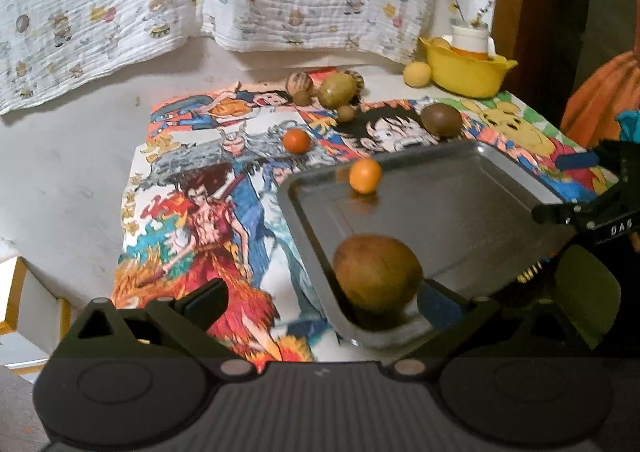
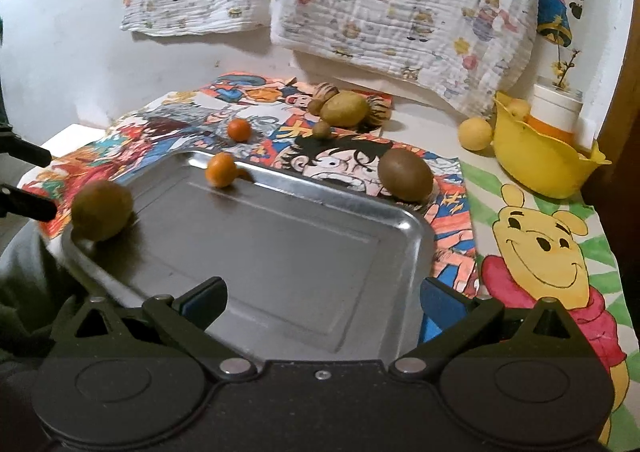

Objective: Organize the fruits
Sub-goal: 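Grasp a second tangerine with the left tool while the right tool grasps the brown kiwi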

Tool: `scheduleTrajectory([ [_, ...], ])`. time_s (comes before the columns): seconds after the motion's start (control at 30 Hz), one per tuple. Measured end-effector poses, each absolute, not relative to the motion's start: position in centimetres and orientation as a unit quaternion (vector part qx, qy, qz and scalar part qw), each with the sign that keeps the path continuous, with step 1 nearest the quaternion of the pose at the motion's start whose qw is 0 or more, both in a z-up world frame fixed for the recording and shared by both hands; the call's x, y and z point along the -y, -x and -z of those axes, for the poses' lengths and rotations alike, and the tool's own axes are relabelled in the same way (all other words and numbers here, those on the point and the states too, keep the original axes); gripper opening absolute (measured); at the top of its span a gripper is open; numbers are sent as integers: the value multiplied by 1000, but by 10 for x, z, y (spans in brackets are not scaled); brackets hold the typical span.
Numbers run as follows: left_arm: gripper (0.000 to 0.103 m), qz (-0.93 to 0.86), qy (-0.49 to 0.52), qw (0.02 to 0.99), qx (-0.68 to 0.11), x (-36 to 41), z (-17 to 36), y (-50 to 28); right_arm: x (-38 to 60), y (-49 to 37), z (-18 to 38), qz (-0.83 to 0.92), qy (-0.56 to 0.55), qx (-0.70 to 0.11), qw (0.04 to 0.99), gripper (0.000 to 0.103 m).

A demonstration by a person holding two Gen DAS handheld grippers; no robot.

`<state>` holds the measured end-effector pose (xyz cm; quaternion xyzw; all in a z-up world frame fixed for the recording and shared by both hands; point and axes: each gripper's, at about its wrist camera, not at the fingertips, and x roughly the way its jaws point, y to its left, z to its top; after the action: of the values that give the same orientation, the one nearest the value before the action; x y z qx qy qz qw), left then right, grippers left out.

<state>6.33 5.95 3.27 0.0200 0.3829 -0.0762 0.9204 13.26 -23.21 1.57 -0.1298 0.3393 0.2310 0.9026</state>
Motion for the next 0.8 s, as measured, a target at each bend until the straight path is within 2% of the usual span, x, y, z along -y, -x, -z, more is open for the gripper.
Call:
scheduleTrajectory([
  [0.4, 103, 54, 19, 925, -376, -74, -42, -120, 214, -184, -18, -228, 125, -342, 903, 102],
  [0.8, 103, 60, 44, 918, -389, -62, -45, -210, 197, -243, -27, -214, 103, -340, 910, 102],
])
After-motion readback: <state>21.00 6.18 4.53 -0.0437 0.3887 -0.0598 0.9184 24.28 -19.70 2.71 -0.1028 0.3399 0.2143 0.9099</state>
